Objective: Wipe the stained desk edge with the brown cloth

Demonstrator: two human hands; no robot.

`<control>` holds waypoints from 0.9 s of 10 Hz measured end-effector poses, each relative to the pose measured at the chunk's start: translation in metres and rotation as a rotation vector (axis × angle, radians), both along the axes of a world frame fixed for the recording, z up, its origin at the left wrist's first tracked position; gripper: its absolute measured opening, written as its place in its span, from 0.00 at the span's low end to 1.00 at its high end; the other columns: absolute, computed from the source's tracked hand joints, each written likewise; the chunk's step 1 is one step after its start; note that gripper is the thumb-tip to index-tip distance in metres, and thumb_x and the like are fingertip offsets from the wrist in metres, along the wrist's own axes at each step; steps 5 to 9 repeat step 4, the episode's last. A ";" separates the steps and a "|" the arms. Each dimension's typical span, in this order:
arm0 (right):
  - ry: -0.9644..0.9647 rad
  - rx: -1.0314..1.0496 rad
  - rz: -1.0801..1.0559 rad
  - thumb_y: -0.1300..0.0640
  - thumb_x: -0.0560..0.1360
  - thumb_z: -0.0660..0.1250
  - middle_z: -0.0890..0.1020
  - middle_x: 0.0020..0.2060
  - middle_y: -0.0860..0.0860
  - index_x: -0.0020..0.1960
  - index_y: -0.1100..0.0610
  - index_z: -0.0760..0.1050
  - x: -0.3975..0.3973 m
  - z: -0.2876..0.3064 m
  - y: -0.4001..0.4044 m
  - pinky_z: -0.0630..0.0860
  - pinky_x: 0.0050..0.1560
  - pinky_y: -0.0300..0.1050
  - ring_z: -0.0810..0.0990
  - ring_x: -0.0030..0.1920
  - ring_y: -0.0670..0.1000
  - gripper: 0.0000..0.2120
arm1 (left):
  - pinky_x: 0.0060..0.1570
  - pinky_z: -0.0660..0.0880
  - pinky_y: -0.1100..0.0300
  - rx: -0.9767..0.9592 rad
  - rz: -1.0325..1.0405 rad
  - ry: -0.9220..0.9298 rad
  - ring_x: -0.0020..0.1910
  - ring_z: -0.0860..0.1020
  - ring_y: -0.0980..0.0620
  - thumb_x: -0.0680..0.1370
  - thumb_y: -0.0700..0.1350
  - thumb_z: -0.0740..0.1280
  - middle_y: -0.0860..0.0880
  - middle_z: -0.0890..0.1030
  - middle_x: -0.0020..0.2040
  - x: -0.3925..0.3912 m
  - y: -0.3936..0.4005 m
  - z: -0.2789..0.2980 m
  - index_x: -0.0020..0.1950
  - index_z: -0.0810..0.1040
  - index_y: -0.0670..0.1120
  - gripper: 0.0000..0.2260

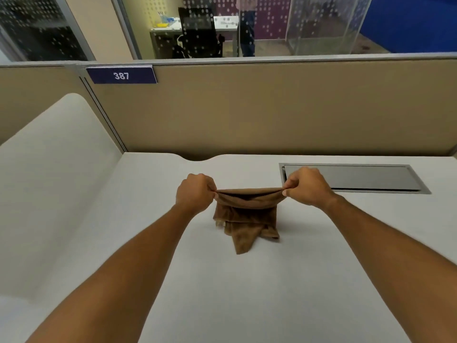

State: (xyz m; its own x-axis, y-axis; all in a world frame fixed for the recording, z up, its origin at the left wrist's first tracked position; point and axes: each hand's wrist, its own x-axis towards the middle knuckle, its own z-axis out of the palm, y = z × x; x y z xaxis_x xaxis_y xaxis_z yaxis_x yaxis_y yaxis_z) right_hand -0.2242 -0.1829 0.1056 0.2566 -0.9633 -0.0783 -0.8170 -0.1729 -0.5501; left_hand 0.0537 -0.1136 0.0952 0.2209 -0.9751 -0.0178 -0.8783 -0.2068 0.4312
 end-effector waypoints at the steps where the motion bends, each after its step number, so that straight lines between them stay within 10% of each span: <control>1: 0.045 0.063 0.064 0.61 0.67 0.76 0.84 0.34 0.48 0.39 0.55 0.86 -0.002 -0.011 0.009 0.72 0.34 0.36 0.81 0.38 0.48 0.03 | 0.40 0.77 0.58 0.031 -0.038 -0.040 0.41 0.81 0.50 0.75 0.42 0.72 0.49 0.85 0.44 -0.001 0.013 -0.016 0.47 0.85 0.48 0.04; 9: 0.256 0.156 0.196 0.59 0.68 0.73 0.81 0.34 0.45 0.42 0.54 0.84 -0.006 -0.053 0.040 0.73 0.39 0.39 0.81 0.40 0.51 0.03 | 0.51 0.77 0.53 0.145 -0.209 -0.169 0.53 0.80 0.47 0.76 0.44 0.71 0.49 0.83 0.53 -0.006 0.045 -0.061 0.53 0.82 0.48 0.07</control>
